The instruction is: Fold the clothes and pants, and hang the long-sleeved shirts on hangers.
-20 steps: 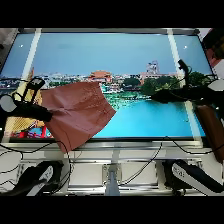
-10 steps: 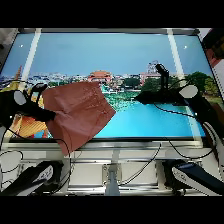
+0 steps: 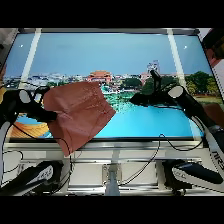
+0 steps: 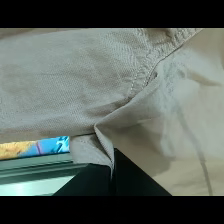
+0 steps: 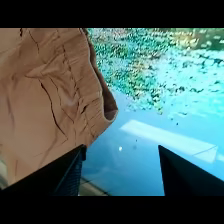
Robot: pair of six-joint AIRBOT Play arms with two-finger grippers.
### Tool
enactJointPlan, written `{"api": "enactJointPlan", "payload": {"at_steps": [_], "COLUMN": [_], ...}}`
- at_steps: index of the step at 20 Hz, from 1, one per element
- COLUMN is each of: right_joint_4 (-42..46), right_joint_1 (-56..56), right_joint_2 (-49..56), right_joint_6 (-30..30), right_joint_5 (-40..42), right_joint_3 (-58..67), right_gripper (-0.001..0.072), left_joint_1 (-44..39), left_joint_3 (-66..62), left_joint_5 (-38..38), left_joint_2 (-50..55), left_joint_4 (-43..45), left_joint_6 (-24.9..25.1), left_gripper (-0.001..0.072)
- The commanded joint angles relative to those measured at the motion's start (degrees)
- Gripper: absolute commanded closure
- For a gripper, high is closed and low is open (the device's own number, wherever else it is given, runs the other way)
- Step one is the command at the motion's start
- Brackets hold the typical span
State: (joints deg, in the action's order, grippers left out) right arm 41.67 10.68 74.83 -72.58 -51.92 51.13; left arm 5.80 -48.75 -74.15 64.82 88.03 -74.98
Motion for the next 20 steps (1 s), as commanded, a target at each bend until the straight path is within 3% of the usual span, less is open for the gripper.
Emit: {"api": "enactJointPlan", "payload": {"at_steps": [1,2,3,7,12,20], "right_joint_4": [-7.8,-8.9,-9.6,-10.6,-11.8,-9.0], "right_joint_1": [0.1,0.1,0.1,3.5,8.9,12.7], "right_joint_2": [6.3,7.7,8.8,11.7,14.3,22.7], "right_joint_6": [-0.5,-0.5,-0.5,-0.5,-3.0,-9.0], "right_joint_5": [-7.1,-8.2,-8.6,-6.8,2.1,-1.0], "right_joint_3": [0.0,0.0,0.0,0.0,1.3,10.0], "right_gripper": [0.0125,0.0117,0.0118,0.0119,0.0123,0.0165], "left_joint_1": [0.0,0.0,0.0,0.0,0.0,0.0], "left_joint_3": [0.0,0.0,0.0,-0.2,-0.2,-0.2], "left_joint_5": [0.0,0.0,0.0,1.0,4.9,5.8], "left_joint_2": [0.2,0.2,0.2,-0.2,-2.0,-2.4], "left_joint_4": [0.0,0.0,0.0,0.1,0.1,0.0], "left_joint_6": [-0.1,-0.5,-1.7,-1.8,-1.8,-1.8], "left_gripper": [0.0512,0.0244,0.0077,0.0093,0.0093,0.0093]}}
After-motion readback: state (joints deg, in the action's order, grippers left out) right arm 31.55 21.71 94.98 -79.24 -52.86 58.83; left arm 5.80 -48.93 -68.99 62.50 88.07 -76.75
